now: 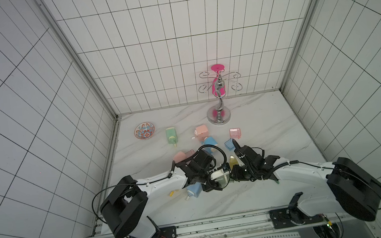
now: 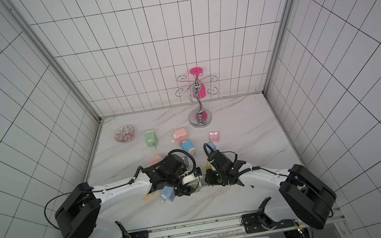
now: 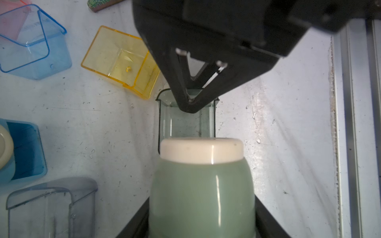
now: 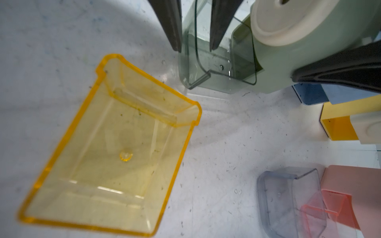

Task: Put the tray back into the pencil sharpener
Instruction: Close the container of the pencil sharpener.

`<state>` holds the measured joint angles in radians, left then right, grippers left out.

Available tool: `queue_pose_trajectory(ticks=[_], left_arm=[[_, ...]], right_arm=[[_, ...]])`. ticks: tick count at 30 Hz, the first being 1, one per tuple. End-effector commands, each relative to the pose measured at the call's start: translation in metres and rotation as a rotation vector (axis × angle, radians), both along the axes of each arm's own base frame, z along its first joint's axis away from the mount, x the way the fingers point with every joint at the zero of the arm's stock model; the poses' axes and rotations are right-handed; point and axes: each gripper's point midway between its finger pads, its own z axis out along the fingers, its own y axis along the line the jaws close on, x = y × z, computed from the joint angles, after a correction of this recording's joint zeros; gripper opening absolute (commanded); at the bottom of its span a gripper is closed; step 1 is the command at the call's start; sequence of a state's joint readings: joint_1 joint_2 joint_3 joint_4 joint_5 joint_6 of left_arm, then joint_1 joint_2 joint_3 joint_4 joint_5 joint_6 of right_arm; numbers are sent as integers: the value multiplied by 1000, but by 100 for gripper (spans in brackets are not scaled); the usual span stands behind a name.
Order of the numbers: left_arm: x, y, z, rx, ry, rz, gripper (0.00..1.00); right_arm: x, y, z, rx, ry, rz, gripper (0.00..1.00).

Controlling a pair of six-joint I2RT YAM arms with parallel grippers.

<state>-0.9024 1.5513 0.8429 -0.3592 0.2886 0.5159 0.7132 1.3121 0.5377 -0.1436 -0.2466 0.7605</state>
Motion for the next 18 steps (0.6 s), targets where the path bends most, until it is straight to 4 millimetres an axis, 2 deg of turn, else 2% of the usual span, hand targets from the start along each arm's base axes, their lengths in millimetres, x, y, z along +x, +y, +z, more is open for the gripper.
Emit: queue_pose_trajectory(ticks=[1,7,18], left_arm=[[11,-2,3,-7,-73,5,37],[14,-2,5,-5,-87,10,37],[13,1,4,5,-89,9,37]], right_arm=[[-2,0,-5,8,12,12,23],[-9,-4,-4,-13,20,36,18],[-15,-13,-1,-44,10,37,18]])
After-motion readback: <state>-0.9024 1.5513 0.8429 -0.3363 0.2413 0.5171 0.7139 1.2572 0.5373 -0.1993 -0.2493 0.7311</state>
